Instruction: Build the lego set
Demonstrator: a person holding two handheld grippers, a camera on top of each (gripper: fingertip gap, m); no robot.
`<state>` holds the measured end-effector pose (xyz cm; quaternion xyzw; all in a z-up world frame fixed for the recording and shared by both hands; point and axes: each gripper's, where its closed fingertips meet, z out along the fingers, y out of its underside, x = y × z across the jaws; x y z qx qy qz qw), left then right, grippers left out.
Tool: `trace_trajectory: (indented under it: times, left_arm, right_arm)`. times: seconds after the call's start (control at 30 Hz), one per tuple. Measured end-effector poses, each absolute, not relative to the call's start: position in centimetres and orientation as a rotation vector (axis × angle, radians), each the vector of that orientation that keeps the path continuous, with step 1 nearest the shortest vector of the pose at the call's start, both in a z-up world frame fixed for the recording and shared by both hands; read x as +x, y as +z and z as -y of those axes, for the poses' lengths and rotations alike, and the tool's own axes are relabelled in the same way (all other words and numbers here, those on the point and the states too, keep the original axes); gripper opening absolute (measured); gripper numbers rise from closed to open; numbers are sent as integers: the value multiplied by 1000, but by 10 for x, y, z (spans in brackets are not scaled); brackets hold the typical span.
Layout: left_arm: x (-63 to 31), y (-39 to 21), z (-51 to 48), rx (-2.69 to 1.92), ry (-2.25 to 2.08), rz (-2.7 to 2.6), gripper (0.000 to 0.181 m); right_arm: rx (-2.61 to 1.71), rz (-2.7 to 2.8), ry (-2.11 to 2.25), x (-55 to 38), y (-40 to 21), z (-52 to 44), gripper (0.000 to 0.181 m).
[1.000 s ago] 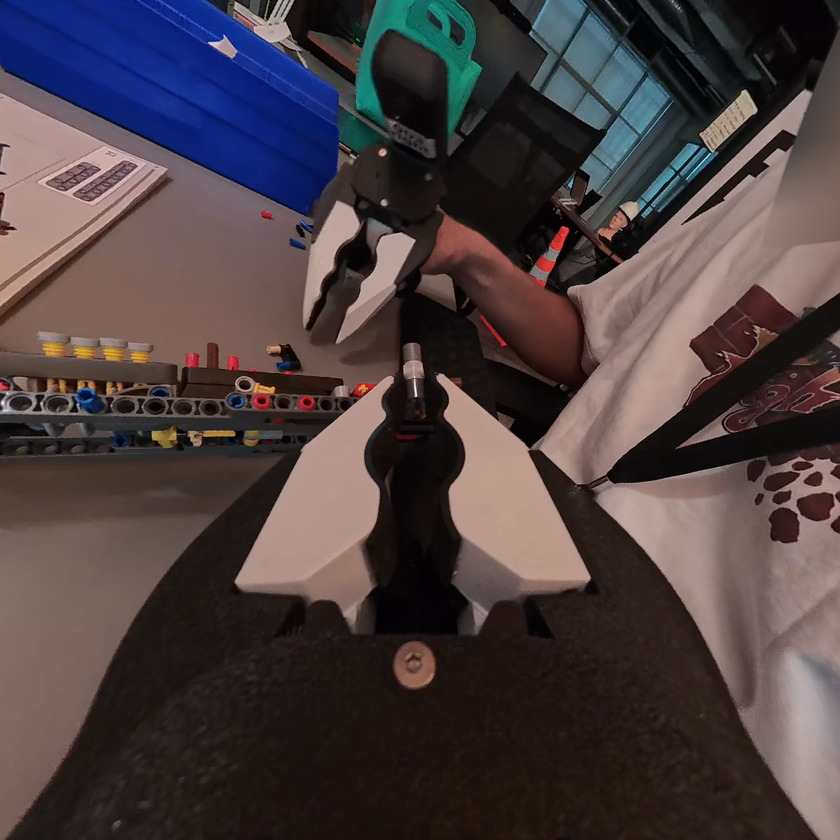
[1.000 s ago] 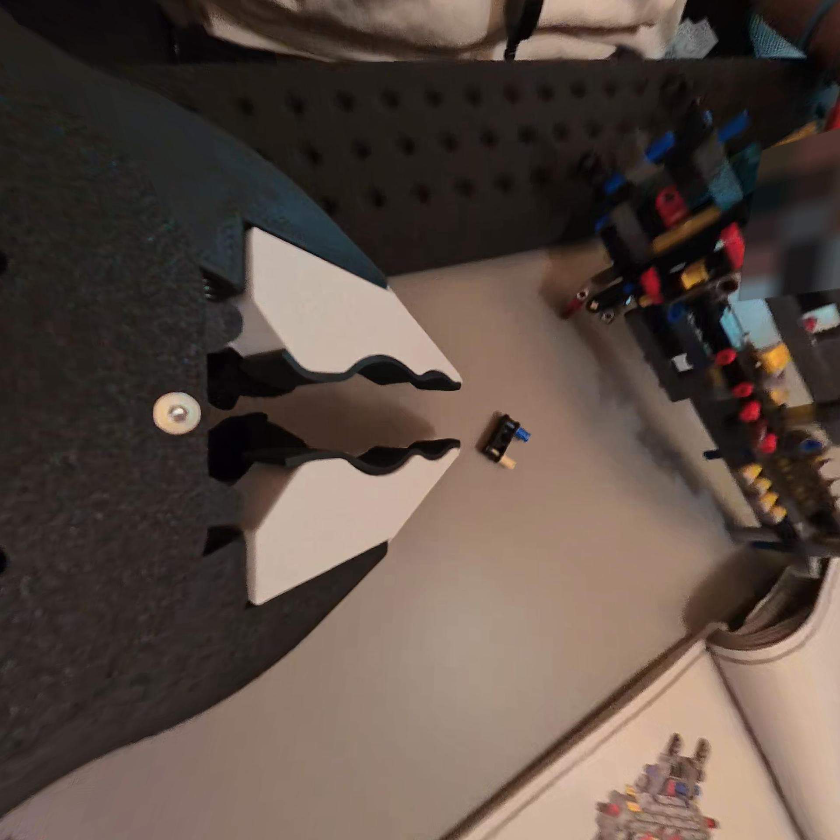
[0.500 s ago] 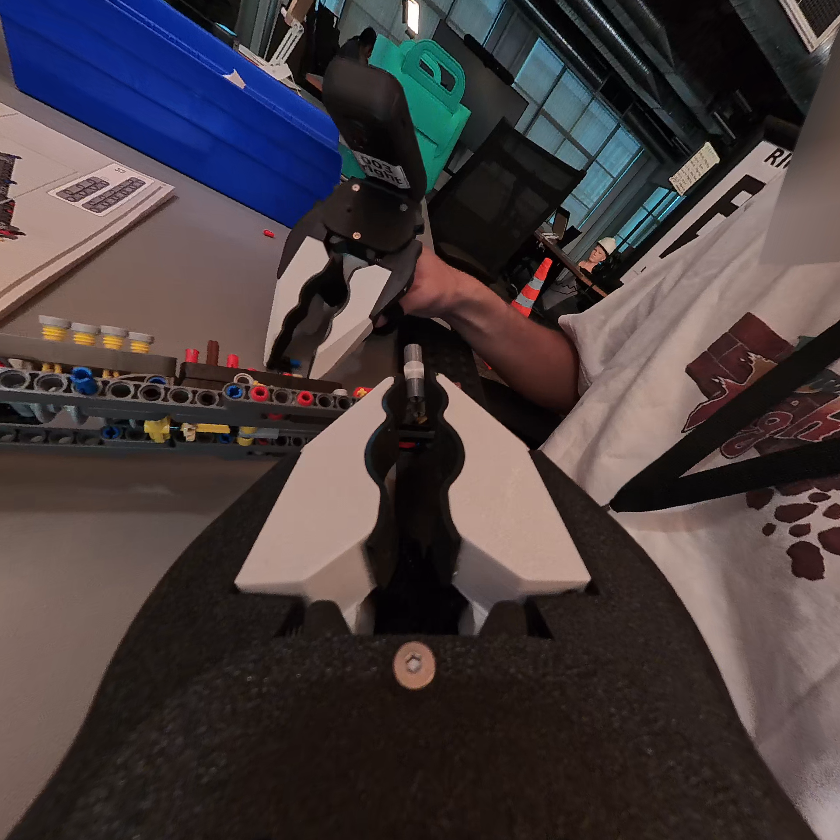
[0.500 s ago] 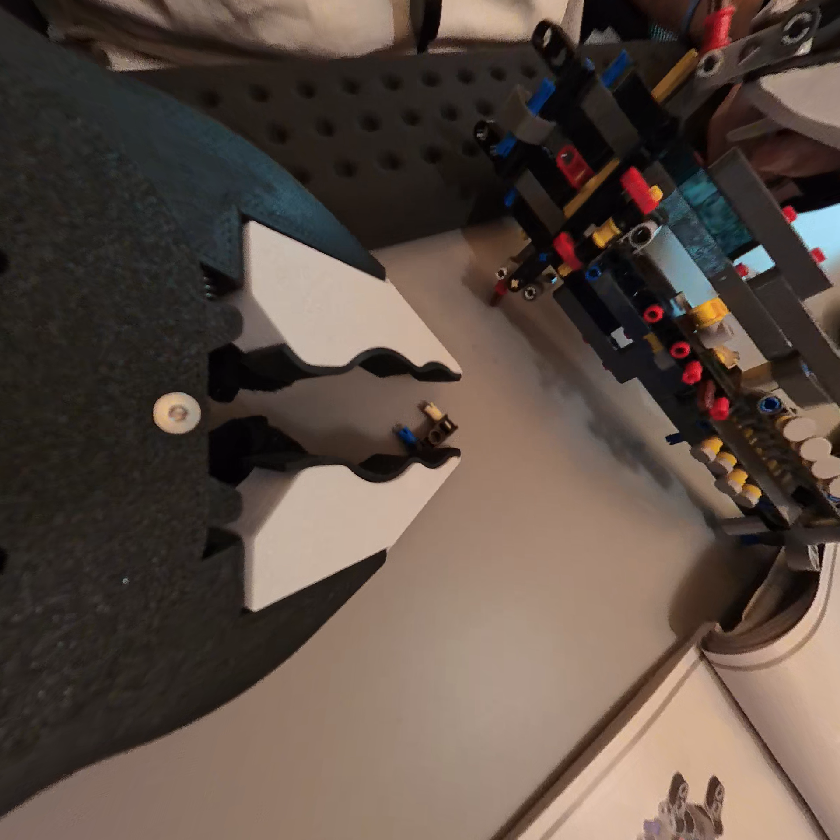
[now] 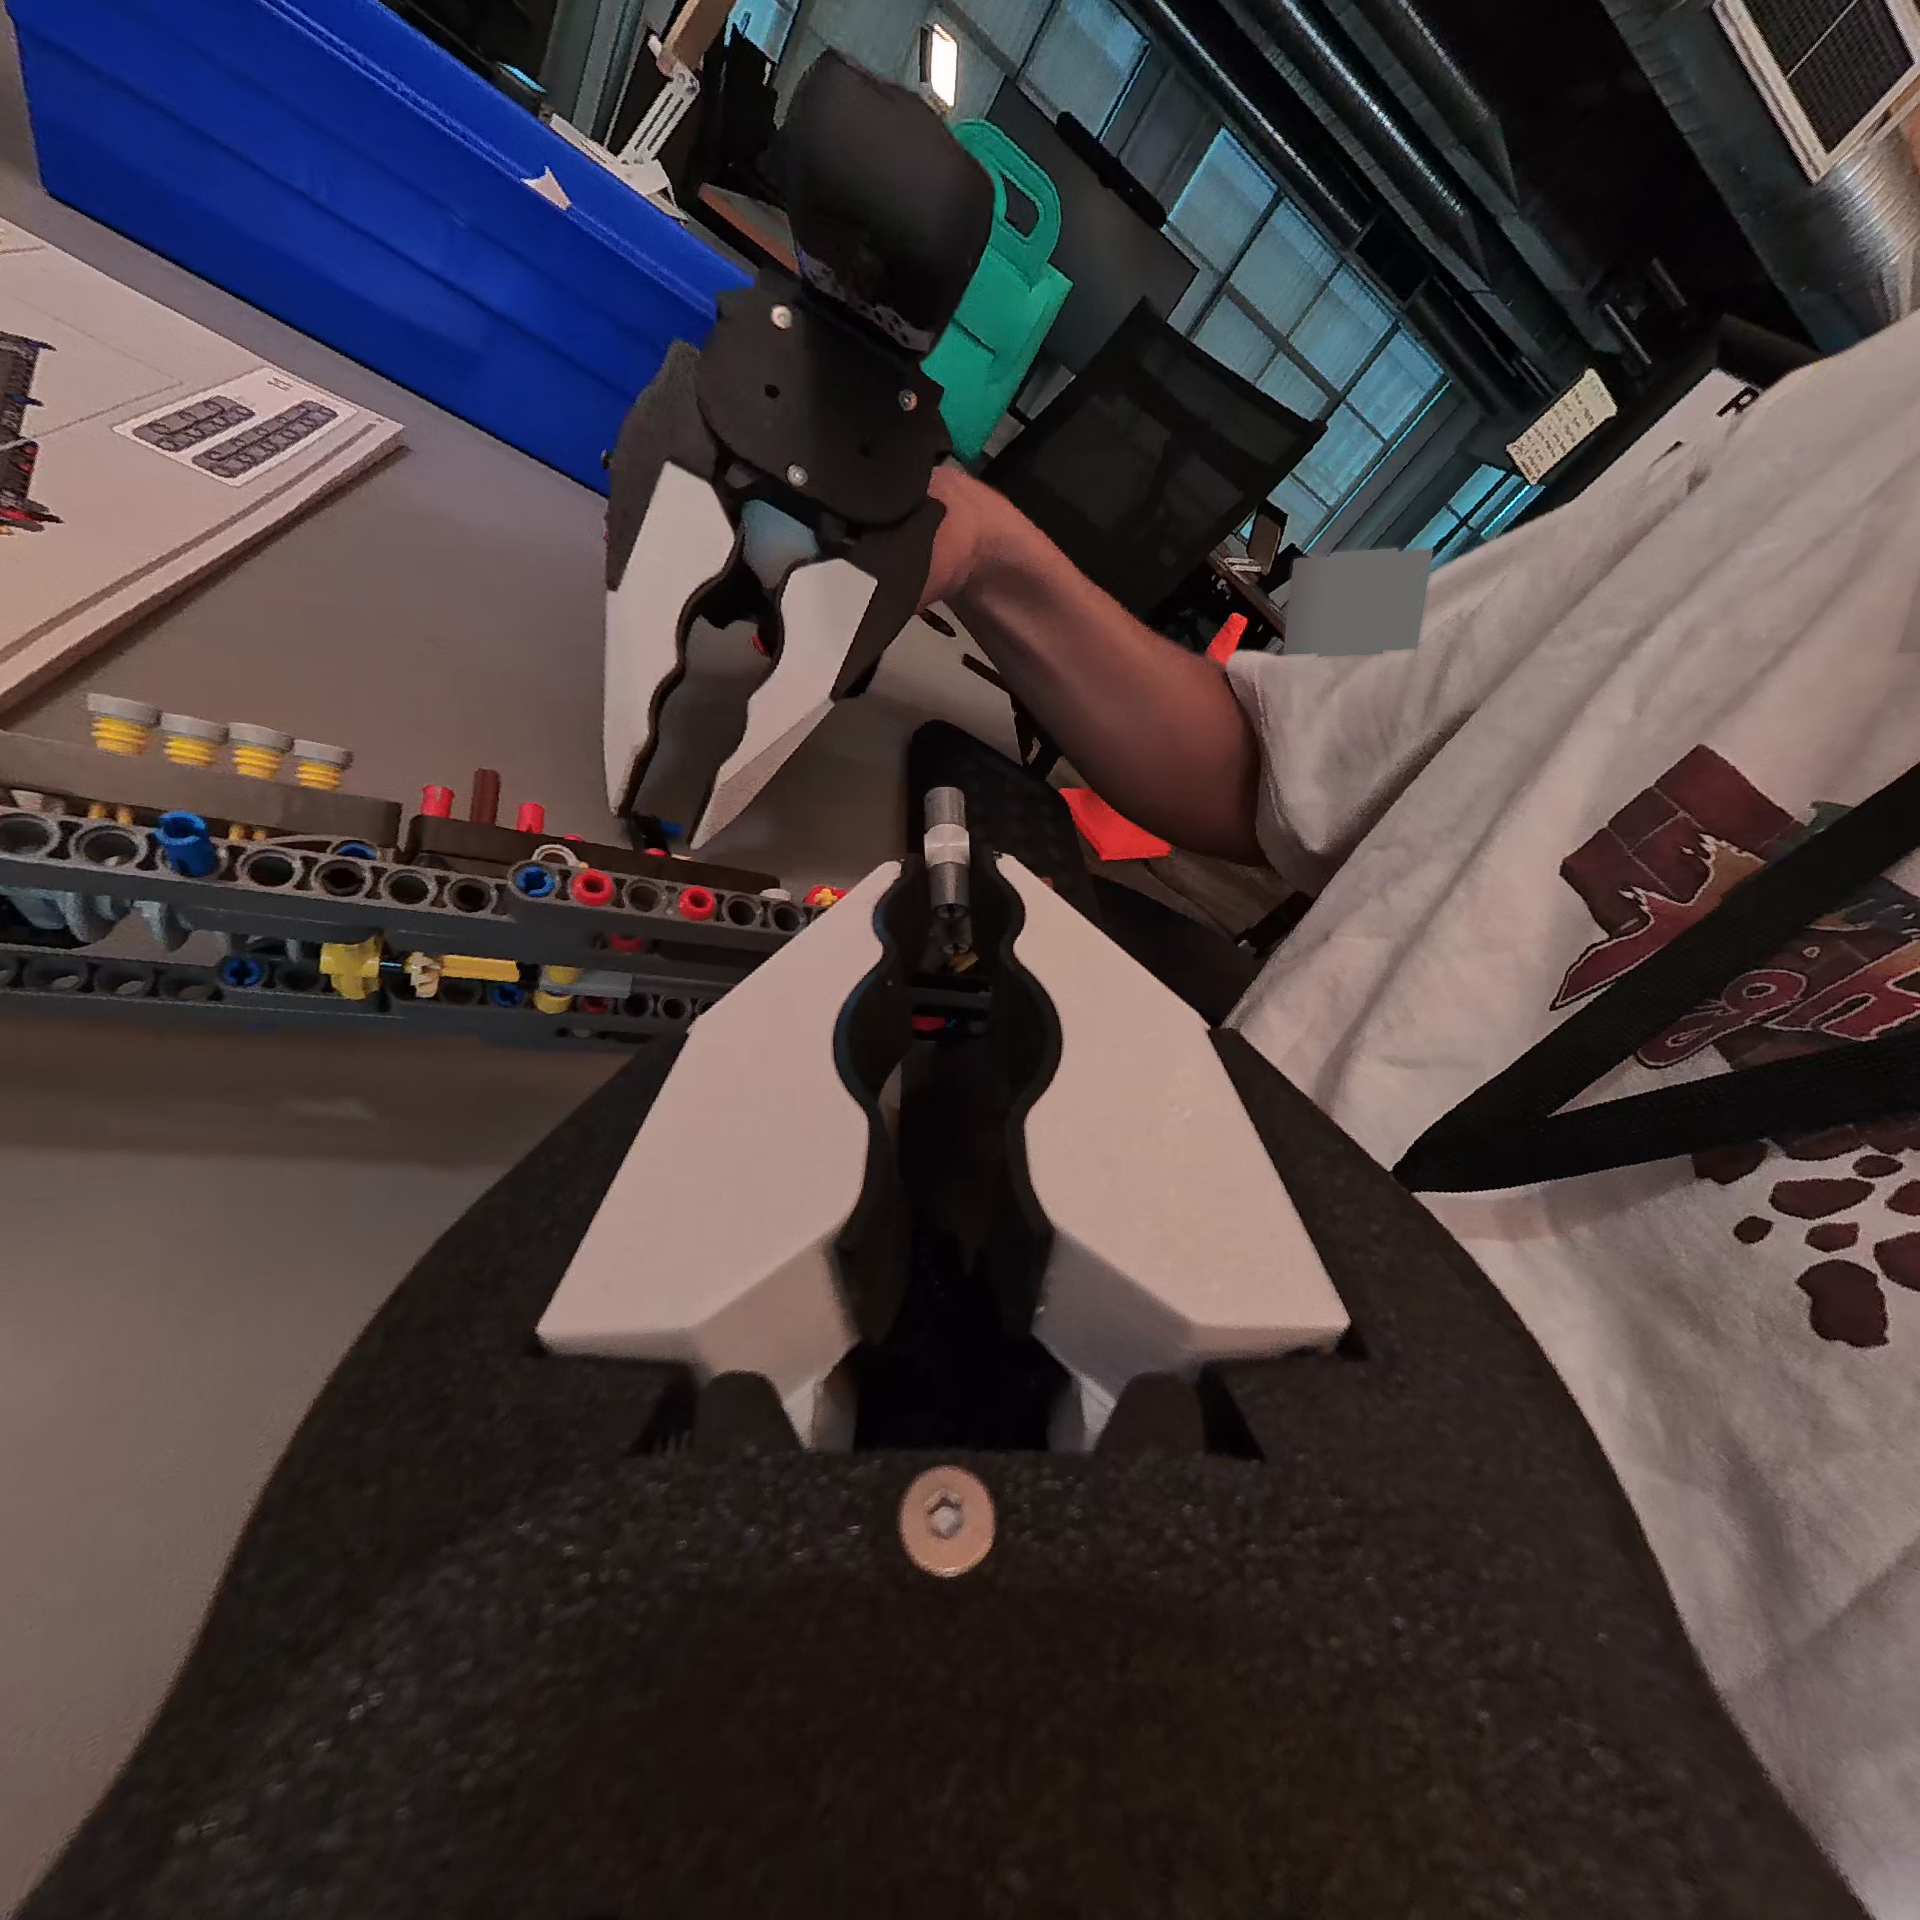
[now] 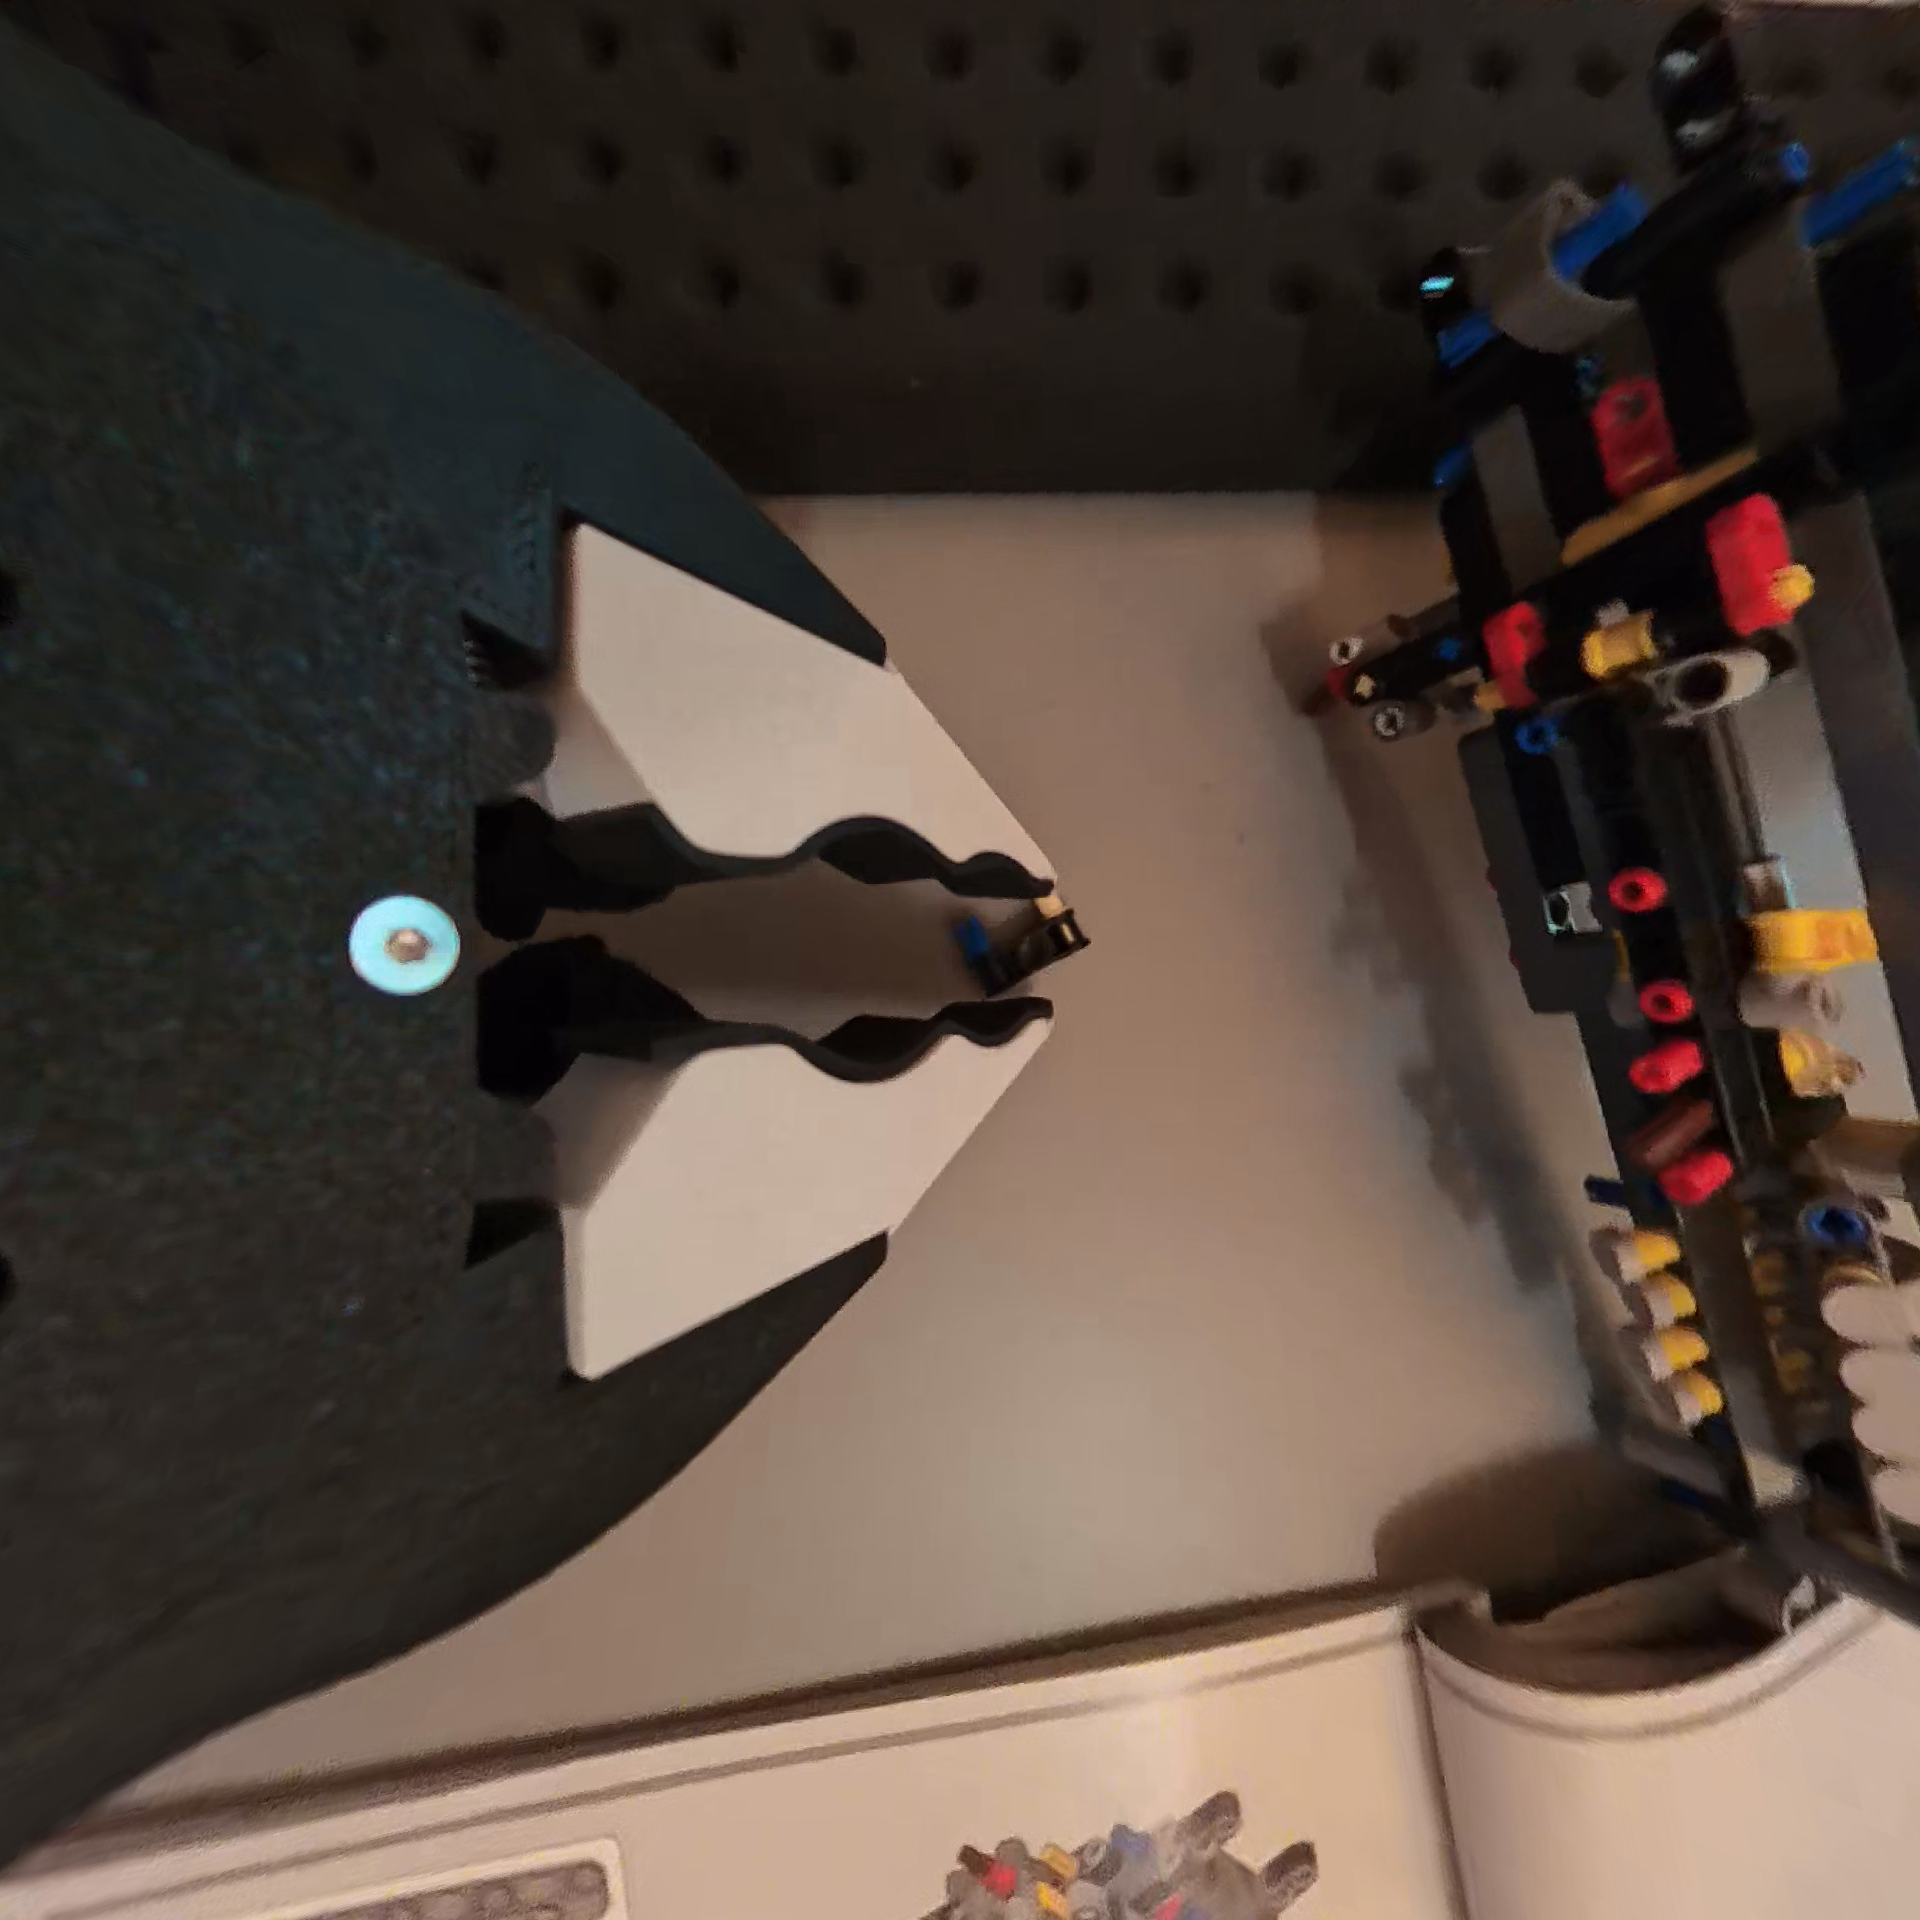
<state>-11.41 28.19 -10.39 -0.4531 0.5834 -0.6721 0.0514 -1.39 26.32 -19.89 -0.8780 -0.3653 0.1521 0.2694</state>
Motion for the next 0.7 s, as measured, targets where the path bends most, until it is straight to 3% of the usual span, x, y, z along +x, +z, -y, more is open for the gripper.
trace_trajectory:
  times: [0.27,0.4,0.57,0.7]
  left_arm:
    - [-113,-104,-282,-1379,-2047,-1773,6]
    - [-112,-104,-282,-1367,-2012,-1756,6]
    - [-109,-100,-284,-1343,-1965,-1710,5]
    - [-109,-100,-283,-1295,-1879,-1701,6]
  right_arm:
    - [-2343,1110,332,-18,-206,-270,7]
    - [-2273,766,470,-36,-175,-287,7]
    - [-1959,449,210,-59,-110,-304,6]
    - [-1951,104,96,-67,-97,-296,6]
